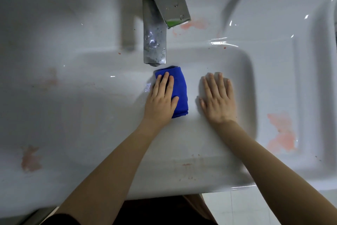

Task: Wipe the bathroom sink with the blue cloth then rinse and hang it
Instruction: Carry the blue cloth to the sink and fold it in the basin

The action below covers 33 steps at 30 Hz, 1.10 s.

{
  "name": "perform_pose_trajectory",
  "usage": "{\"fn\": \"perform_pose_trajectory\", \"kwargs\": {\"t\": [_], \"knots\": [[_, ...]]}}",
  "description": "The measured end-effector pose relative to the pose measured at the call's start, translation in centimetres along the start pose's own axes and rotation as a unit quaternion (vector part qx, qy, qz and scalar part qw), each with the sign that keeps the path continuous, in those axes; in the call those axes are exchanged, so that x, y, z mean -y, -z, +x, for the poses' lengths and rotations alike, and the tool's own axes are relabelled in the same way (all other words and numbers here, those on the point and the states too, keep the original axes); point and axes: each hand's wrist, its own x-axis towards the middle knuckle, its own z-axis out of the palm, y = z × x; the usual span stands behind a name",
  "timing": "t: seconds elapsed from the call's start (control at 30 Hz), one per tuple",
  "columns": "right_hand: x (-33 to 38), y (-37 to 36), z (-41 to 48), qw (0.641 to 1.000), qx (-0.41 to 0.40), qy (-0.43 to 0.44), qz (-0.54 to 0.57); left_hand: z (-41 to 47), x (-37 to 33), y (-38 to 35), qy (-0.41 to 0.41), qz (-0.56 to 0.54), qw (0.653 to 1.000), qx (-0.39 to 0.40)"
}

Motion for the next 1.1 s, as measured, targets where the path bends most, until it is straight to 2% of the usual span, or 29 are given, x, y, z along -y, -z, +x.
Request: {"fn": "perform_pose_trajectory", "kwargs": {"t": [0.1, 0.2, 0.3, 0.4, 0.53, 0.6, 0.67, 0.73, 0.83, 0.9, 1.0, 1.1], "knots": [[1.2, 1.8, 0.4, 0.998, 0.013, -0.028, 0.057, -0.3, 0.7, 2.8, 0.005, -0.079, 0.997, 0.014], [3.5, 3.9, 0.9, 0.979, -0.006, -0.045, 0.197, -2.4, 2.3, 5.4, 0.032, -0.126, 0.991, -0.039], [6.0, 5.0, 1.4, 0.951, -0.002, -0.068, 0.302, -5.3, 4.8, 6.1, 0.051, -0.061, 0.995, -0.067], [8.3, 4.7, 2.4, 0.934, 0.041, -0.129, 0.33, -7.3, 7.3, 5.2, 0.11, 0.005, 0.994, 0.002], [11.1, 3.9, 3.8, 0.915, 0.037, -0.201, 0.349, -8.5, 9.1, 3.5, 0.142, 0.061, 0.987, 0.051], [11.7, 3.7, 4.5, 0.877, 0.053, -0.261, 0.4, -8.7, 9.3, 2.9, 0.135, 0.08, 0.986, 0.06], [11.5, 3.8, 5.1, 0.804, 0.089, -0.331, 0.486, -8.8, 9.5, 2.8, 0.134, 0.082, 0.986, 0.06], [11.1, 4.2, 5.5, 0.757, 0.134, -0.364, 0.526, -8.9, 9.7, 3.0, 0.133, 0.066, 0.987, 0.055], [10.7, 5.3, 5.4, 0.71, 0.181, -0.359, 0.578, -8.8, 9.9, 4.0, 0.134, 0.017, 0.988, 0.076], [10.9, 6.7, 4.8, 0.694, 0.186, -0.328, 0.614, -8.9, 9.6, 5.4, 0.157, -0.091, 0.98, 0.085], [11.5, 9.5, 3.5, 0.67, 0.201, -0.27, 0.661, -10.4, 9.2, 8.6, 0.201, -0.218, 0.955, 0.014], [12.5, 12.3, 2.7, 0.662, 0.219, -0.21, 0.685, -13.8, 9.1, 11.6, 0.196, -0.224, 0.952, -0.067]]}}
